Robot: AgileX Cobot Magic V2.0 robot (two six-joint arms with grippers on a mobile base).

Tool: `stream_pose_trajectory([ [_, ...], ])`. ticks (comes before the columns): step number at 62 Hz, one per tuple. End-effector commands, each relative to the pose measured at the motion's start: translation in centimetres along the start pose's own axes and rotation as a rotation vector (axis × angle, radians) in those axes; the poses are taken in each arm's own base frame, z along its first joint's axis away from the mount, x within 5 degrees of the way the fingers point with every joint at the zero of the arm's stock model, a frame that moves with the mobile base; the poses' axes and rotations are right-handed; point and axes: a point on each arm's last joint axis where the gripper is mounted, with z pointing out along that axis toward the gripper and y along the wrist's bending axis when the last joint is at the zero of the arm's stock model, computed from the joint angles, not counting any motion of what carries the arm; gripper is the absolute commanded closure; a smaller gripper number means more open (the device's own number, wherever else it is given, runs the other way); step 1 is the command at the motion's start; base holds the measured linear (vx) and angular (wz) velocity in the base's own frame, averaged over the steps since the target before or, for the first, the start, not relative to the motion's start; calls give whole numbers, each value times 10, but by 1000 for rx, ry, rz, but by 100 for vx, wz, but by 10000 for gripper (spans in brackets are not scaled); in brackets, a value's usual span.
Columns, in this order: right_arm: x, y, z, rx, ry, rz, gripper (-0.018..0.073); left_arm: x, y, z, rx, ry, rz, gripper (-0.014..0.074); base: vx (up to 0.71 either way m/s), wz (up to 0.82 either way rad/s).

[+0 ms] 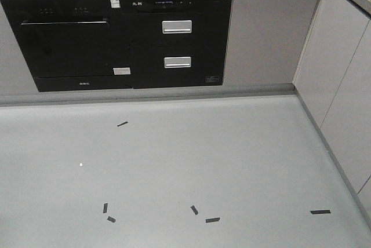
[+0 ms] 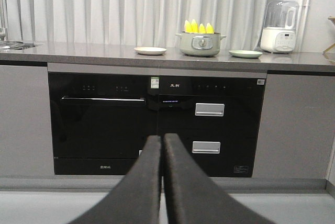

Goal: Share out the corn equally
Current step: 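Drive the base toward the counter with the pot and plates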

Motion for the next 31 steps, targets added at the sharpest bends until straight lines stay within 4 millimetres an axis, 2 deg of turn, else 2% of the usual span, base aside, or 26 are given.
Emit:
stream_pose_trajectory([
  [1,-4,0,0,8,-69,-13,564,-7,0,-2,7,-88,-12,603,0,0],
  [31,-4,0,0,8,-69,-13,564,-7,0,-2,7,-88,-12,603,0,0],
])
